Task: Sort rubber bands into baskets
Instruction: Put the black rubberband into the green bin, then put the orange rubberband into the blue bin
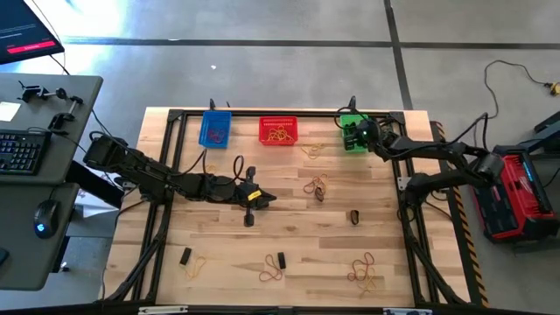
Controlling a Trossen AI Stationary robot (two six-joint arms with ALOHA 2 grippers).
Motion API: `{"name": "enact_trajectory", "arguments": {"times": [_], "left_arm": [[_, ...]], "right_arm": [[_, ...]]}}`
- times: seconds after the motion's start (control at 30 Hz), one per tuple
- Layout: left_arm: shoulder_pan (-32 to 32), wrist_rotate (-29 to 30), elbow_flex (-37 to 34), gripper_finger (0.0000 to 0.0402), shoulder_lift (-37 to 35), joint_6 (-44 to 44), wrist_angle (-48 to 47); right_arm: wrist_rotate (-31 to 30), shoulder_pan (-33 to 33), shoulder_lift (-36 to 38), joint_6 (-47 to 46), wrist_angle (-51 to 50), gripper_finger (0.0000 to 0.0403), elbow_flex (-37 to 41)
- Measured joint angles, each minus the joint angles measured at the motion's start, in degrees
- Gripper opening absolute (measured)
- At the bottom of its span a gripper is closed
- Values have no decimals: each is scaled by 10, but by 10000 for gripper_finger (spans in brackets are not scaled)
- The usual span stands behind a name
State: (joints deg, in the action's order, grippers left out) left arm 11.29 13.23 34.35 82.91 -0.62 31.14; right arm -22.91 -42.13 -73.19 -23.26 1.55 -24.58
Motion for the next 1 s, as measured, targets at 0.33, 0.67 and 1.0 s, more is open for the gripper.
{"name": "enact_trajectory", "arguments": {"times": [0.33,0.67,1.0], "left_arm": [[0,0,0,0,0,0,0],[0,0,0,0,0,-6,0],[0,0,0,0,0,-5,-2]], "right_arm": [[34,0,0,26,-10,100,-10],[34,9,0,49,-212,131,-139],[69,142,111,84,-444,22,-218]]}}
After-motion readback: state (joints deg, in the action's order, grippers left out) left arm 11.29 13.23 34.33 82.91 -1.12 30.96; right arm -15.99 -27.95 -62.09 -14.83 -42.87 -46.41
